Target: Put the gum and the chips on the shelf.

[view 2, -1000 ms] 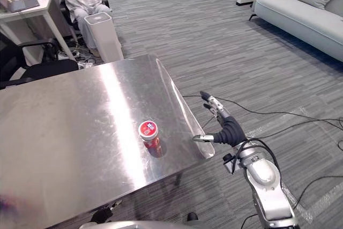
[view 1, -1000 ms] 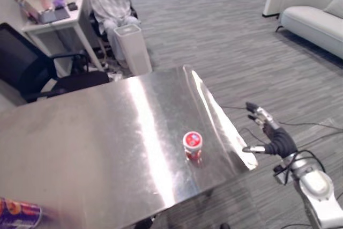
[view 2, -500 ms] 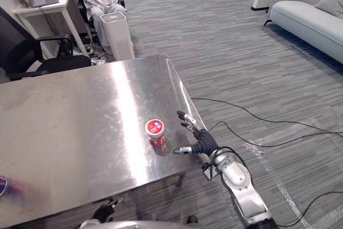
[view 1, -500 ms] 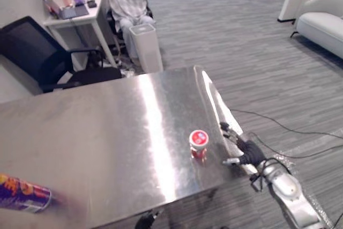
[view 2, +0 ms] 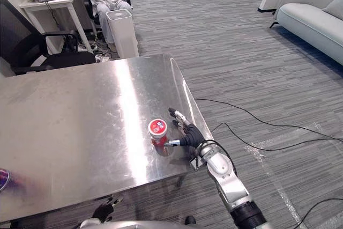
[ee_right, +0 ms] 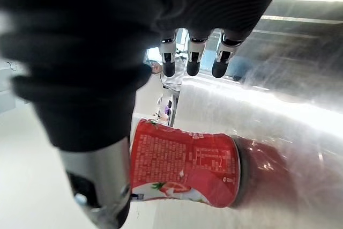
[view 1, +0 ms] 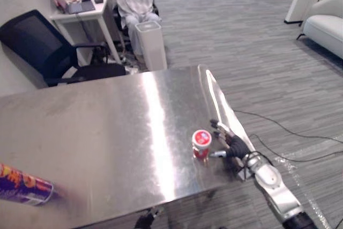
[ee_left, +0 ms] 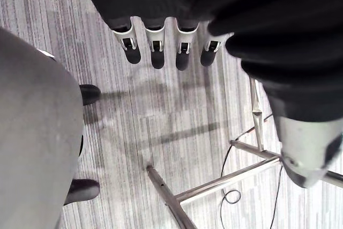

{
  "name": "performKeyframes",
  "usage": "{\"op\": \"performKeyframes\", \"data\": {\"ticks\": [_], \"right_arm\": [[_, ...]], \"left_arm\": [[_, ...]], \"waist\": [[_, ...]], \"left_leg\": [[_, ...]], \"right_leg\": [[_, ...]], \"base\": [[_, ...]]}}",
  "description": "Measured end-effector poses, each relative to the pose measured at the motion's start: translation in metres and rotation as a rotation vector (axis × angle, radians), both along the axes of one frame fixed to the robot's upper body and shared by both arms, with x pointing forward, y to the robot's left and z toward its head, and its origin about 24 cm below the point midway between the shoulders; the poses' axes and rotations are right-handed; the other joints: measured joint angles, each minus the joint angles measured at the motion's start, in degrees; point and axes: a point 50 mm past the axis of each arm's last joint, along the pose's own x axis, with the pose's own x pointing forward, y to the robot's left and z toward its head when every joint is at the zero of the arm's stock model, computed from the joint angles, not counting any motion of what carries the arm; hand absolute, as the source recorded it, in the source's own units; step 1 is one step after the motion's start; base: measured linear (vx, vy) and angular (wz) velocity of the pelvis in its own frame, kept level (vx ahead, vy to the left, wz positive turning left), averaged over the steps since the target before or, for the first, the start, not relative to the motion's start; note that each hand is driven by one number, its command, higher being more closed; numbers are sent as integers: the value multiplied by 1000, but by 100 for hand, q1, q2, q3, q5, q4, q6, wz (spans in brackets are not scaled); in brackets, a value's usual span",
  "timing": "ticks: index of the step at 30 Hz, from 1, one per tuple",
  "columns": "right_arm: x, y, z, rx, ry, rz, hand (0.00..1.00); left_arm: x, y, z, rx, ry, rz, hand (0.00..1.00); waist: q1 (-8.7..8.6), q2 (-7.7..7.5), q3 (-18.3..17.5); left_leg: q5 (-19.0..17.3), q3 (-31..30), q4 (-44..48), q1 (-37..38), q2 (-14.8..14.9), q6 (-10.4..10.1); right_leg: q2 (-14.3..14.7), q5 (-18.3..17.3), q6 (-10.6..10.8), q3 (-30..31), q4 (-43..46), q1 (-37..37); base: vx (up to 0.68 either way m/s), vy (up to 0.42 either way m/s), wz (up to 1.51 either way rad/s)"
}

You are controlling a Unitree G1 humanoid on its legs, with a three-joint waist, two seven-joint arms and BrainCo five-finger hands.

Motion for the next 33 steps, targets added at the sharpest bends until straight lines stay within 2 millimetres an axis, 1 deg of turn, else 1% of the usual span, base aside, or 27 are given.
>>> {"op": "performKeyframes", "data": {"ticks": [10,14,20,29,30,33], "right_arm": [[8,10,-4,25,14,-11,0],[8,17,-3,30,15,13,0],[8,22,-3,31,13,34,0],[13,29,-3,45,17,44,0],[13,29,-3,44,17,44,100],[13,29,-3,45,14,41,100]], "left_arm": [[1,1,0,3,-3,0,0],[2,2,1,8,-6,-1,0],[4,2,1,9,-8,-3,0],[5,3,2,11,-8,1,0],[6,3,2,11,-8,1,0],[6,3,2,12,-8,2,0]], "waist": [[15,-23,18],[18,-66,50],[101,-79,64],[112,-111,113],[114,-111,113],[114,-111,113]], "left_leg": [[6,-28,-2,2,-1,2],[18,-74,-19,12,-3,3],[49,-83,-105,75,-7,-1],[49,-88,-108,97,-10,-1],[49,-90,-108,97,-10,-1],[49,-92,-111,97,-10,-1]], "right_leg": [[-2,0,0,-31,-2,18],[-4,0,0,-88,-39,68],[4,0,0,-108,-55,99],[0,-1,-1,-118,-54,115],[0,-1,-1,-120,-54,115],[1,-1,-1,-124,-55,115]], "base": [[-1,-1,0],[-6,-20,7],[0,-2,1],[0,0,0],[0,0,0],[0,0,0]]}}
